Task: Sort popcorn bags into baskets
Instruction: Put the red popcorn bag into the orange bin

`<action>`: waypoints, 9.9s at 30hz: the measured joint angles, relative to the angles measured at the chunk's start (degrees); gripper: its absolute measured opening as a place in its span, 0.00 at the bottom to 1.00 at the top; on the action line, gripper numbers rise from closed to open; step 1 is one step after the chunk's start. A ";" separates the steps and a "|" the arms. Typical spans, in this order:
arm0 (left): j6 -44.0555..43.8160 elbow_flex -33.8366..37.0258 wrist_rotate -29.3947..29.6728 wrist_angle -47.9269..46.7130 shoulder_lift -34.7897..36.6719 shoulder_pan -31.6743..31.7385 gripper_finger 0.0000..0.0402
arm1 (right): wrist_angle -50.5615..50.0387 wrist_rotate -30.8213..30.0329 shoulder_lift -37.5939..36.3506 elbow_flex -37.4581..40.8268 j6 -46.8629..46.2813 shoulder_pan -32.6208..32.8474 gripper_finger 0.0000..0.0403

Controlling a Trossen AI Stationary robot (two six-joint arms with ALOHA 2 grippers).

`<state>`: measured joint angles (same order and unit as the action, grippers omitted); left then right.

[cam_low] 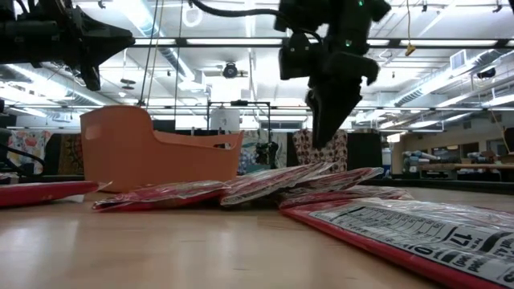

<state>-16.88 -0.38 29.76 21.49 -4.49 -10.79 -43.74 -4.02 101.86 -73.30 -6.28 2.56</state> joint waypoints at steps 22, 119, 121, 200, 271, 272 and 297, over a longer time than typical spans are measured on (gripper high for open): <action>0.10 0.00 0.00 0.02 0.00 0.00 0.12 | 31.94 29.14 -7.35 24.93 -22.90 -18.37 0.56; 1.12 0.00 0.19 -0.37 0.00 0.01 0.12 | 33.97 5.57 -19.01 13.20 -11.82 -11.06 0.01; 1.00 0.00 0.20 -0.39 0.00 0.00 0.12 | 37.86 7.05 -17.53 13.20 -12.17 -10.60 0.01; 2.18 0.02 1.15 -0.80 0.00 0.02 0.12 | 50.01 -23.05 14.91 -16.57 61.14 -3.57 0.38; 0.67 0.01 1.95 -2.12 -0.39 0.07 0.12 | 36.27 -20.05 15.92 4.66 30.00 19.92 0.35; 0.81 0.01 1.95 -2.12 -0.39 0.07 0.12 | 36.20 -20.01 15.92 4.67 30.02 19.75 0.32; 1.02 0.00 1.97 -2.09 -0.39 0.07 0.12 | 26.16 -32.59 5.39 -3.32 28.92 18.41 0.01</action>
<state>-15.86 -0.38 31.73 19.40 -4.89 -10.72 -17.59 -36.61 107.25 -76.61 22.65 20.97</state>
